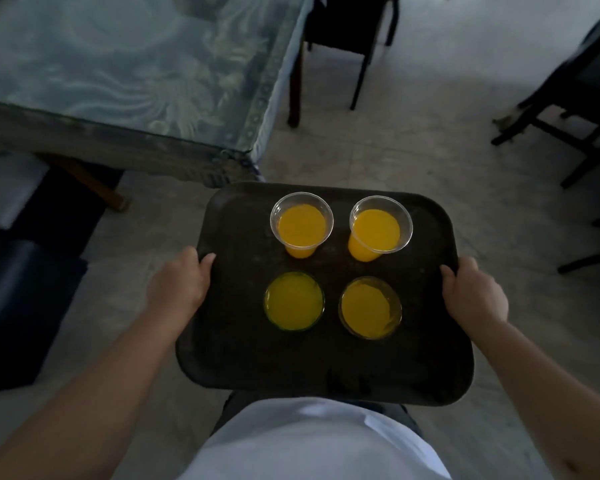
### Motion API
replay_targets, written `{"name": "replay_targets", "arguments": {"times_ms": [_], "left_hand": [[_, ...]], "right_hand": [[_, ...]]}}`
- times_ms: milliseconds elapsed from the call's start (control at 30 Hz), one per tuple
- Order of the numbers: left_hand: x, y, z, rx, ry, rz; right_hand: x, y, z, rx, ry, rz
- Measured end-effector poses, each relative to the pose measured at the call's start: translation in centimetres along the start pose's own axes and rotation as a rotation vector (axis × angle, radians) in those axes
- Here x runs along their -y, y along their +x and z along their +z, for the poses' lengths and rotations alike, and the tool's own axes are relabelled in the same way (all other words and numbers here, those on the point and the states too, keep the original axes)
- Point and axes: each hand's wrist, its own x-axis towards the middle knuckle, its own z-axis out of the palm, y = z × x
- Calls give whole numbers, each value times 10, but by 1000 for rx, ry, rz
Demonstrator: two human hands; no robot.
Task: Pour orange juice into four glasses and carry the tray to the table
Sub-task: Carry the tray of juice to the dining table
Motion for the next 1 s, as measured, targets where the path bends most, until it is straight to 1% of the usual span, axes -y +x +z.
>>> {"name": "replay_targets", "arguments": {"times_ms": [133,300,467,567,800,1000], "left_hand": [[-27,57,-4,18,5,82],[-61,121,-6,8,52,115],[-101,184,-9,-19,37,131],[-124,223,-11,-33,62,107],[-170,302,-19,4,114,43],[-190,373,-27,-13,58,-27]], "right_hand": [[8,27,-2,-16,21,59],[22,76,-7,-28,43,99],[39,142,-12,-12,88,115],[54,191,-17,8,96,108],[96,298,-41,16,69,52],[148,386,-49,23,40,0]]}}
